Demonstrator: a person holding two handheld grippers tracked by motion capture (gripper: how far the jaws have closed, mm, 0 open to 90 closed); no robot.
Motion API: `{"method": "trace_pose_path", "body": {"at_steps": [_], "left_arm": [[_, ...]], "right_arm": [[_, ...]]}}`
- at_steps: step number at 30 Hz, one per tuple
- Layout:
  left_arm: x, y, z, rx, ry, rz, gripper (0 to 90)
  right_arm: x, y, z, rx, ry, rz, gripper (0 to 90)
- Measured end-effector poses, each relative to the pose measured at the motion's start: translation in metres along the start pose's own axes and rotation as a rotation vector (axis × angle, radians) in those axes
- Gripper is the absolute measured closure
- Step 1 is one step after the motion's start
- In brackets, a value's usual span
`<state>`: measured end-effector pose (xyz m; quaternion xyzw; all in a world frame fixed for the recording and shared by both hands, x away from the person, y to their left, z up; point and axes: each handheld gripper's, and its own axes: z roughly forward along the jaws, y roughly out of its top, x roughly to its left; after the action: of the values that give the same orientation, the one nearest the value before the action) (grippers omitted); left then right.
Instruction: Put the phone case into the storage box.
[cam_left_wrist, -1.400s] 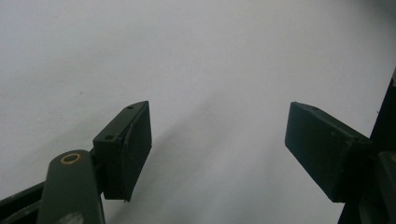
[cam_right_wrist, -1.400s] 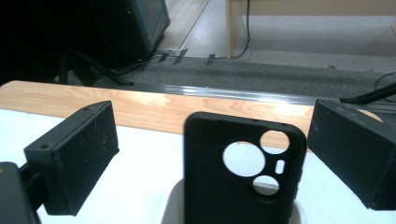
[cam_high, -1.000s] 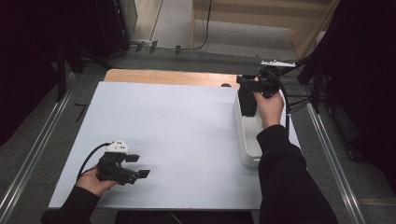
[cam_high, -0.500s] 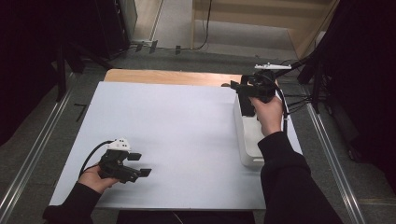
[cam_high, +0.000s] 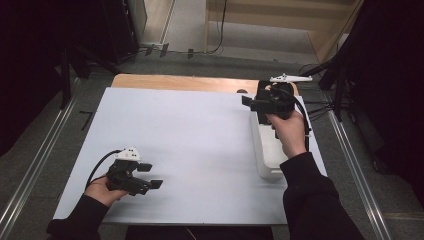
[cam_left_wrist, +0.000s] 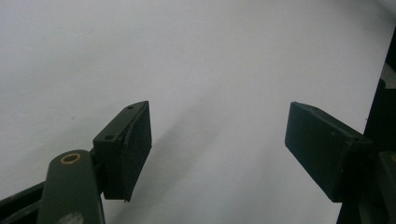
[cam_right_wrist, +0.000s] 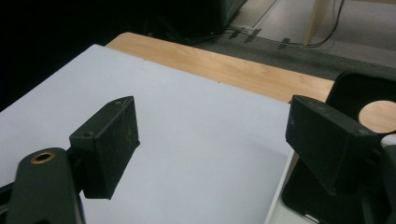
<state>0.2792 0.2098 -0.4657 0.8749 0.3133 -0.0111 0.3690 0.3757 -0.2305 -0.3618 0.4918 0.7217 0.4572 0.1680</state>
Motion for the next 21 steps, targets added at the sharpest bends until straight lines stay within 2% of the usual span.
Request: {"method": "trace_pose_path", "body": {"at_steps": [8,21], "left_arm": [[0.000,0.000,0.000,-0.001,-0.001,-0.001,23.0],[0.001,-0.001,0.000,-0.003,-0.001,-0.004,23.0]], "right_arm": [[0.011,-0.017,-0.003,0.026,0.027,-0.043,15.6],[0.030,-0.042,-0.008,0.041,0.092,-0.062,15.6]]}}
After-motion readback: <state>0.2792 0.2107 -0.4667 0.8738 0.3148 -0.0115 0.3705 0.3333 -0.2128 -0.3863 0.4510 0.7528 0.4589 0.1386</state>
